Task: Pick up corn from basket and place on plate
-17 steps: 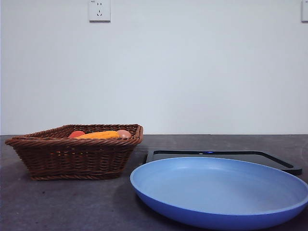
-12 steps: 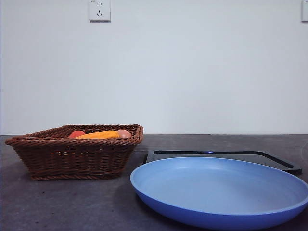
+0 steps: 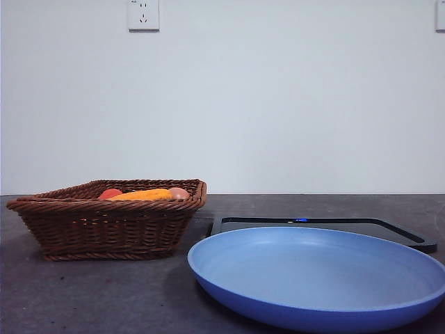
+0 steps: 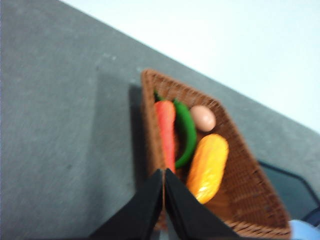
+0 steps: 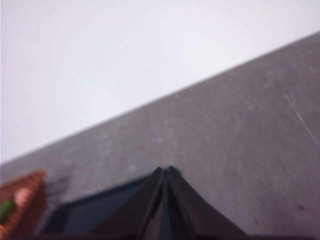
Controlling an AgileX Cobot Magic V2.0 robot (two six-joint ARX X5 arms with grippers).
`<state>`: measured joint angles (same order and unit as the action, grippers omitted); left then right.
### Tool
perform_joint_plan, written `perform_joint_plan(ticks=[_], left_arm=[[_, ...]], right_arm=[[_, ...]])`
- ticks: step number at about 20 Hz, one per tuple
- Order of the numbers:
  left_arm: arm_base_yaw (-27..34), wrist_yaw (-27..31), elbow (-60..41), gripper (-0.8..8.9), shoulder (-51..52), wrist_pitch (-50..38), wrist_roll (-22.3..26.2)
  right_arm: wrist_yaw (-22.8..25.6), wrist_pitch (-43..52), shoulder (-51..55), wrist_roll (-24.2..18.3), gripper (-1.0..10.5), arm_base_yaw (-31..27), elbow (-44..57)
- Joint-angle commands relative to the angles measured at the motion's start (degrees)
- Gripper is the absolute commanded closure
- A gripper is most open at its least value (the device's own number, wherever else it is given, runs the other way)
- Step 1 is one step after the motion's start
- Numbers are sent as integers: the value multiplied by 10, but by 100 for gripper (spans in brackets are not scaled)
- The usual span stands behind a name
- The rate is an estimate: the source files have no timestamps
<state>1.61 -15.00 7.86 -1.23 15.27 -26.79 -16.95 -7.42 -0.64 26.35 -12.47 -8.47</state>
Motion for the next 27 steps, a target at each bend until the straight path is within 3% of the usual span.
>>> perform_joint_plan(ticks=[1, 7, 14, 23, 27], left_arm=[[1, -15, 42, 806, -16, 15, -7], [1, -82, 123, 806, -84, 59, 17], [1, -156, 232, 806, -189, 172, 108], [-12, -210, 326, 806, -294, 317, 204], [-33, -216, 337, 806, -324, 356, 221]], right_arm=[[-4, -39, -18, 17, 944, -1, -57], [-64, -129, -99, -30, 944, 0, -168], [-139, -250, -217, -105, 944, 18, -280], [-160, -441, -351, -234, 944, 70, -387], [-160, -489, -395, -258, 944, 96, -400]])
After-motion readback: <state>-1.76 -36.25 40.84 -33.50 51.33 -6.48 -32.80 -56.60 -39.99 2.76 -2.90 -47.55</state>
